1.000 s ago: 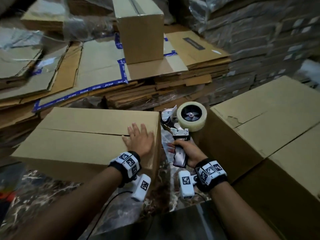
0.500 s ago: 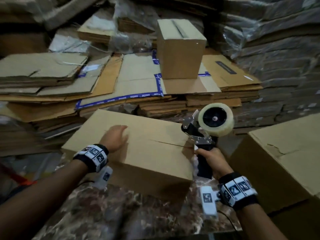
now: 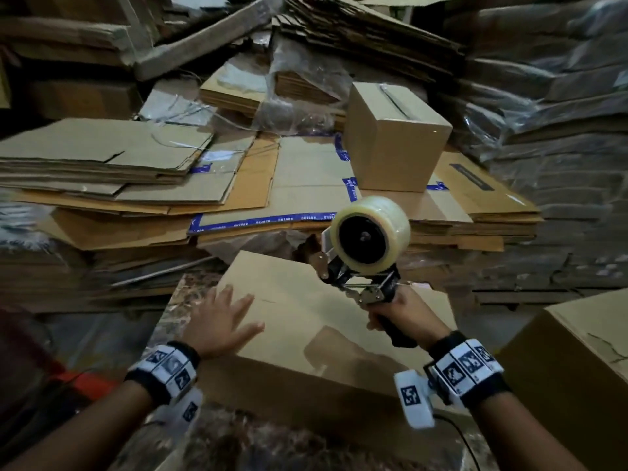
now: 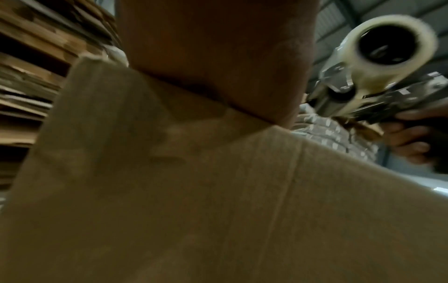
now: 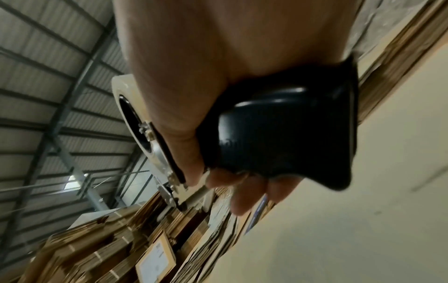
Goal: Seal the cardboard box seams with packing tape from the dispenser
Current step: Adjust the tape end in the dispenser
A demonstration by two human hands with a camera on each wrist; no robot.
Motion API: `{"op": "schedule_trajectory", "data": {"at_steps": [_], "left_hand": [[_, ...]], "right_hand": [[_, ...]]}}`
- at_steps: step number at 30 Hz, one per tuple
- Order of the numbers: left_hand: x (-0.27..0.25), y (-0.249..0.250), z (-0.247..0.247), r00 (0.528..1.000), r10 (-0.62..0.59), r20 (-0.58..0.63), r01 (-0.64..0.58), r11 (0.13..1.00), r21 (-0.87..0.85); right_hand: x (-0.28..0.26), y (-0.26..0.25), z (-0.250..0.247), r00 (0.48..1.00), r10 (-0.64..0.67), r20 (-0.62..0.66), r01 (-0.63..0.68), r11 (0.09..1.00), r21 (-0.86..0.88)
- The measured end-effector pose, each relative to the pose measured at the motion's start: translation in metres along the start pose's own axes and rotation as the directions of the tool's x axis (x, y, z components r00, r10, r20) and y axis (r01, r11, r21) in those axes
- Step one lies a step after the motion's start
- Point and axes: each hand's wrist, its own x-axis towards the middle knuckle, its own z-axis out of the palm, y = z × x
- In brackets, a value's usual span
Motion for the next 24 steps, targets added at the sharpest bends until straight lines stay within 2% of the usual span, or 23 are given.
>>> {"op": "schedule_trajectory", "data": {"at_steps": [3,5,6,7,8,9,10,11,12,13,14,15,16,22,24], "left_hand": [[-0.029,-0.001,0.005,1.000,-0.008,0.017,0.009,1.000,-0.020],[-0.036,-0.008,-0.002,0.999,0.033,0.032,-0.031,0.998,-0.056],[-0.035,-0.014,-0.011,0.998,0.055,0.020,-0.052,0.991,-0.121],[-0.032,-0.019,-0.022,0.998,0.067,-0.018,-0.069,0.963,-0.261],[-0.029,-0.024,-0.033,0.995,0.048,-0.085,-0.082,0.884,-0.459],[-0.024,-0.029,-0.044,0.990,-0.026,-0.141,-0.076,0.738,-0.670],[-0.020,-0.033,-0.053,0.983,-0.121,-0.136,-0.052,0.531,-0.846],[-0.016,-0.037,-0.060,0.982,-0.176,-0.061,-0.009,0.280,-0.960],[-0.014,-0.039,-0.066,0.986,-0.158,0.045,0.050,0.027,-0.998],[-0.014,-0.040,-0.071,0.987,-0.092,0.133,0.115,-0.178,-0.977],[-0.015,-0.041,-0.075,0.982,-0.014,0.187,0.173,-0.319,-0.932],[-0.016,-0.041,-0.076,0.976,0.050,0.214,0.215,-0.410,-0.887],[-0.019,-0.041,-0.075,0.971,0.086,0.223,0.237,-0.463,-0.854],[-0.026,-0.046,-0.052,0.970,0.100,0.223,0.234,-0.652,-0.722],[-0.025,-0.045,-0.045,0.969,0.107,0.224,0.235,-0.689,-0.686]], "right_hand": [[0.010,-0.019,0.031,0.996,0.040,0.085,-0.040,0.999,-0.002],[0.018,-0.028,0.048,0.993,0.063,0.097,-0.060,0.998,-0.032],[0.023,-0.032,0.056,0.992,0.072,0.105,-0.068,0.997,-0.037],[0.026,-0.036,0.063,0.990,0.079,0.116,-0.075,0.996,-0.040],[0.029,-0.040,0.071,0.988,0.082,0.132,-0.077,0.996,-0.046],[0.031,-0.044,0.078,0.985,0.084,0.150,-0.077,0.996,-0.053],[0.033,-0.049,0.085,0.982,0.082,0.171,-0.073,0.996,-0.058],[0.033,-0.053,0.091,0.978,0.079,0.192,-0.068,0.996,-0.062],[0.034,-0.057,0.098,0.975,0.074,0.211,-0.061,0.996,-0.069],[0.034,-0.061,0.104,0.971,0.068,0.228,-0.051,0.996,-0.080],[0.034,-0.064,0.110,0.968,0.062,0.244,-0.041,0.995,-0.090],[0.034,-0.066,0.115,0.965,0.057,0.257,-0.033,0.994,-0.100],[0.035,-0.068,0.119,0.961,0.053,0.270,-0.023,0.994,-0.111],[0.034,-0.074,0.131,0.946,0.034,0.322,0.014,0.989,-0.146],[0.033,-0.077,0.134,0.944,0.031,0.329,0.019,0.989,-0.147]]}}
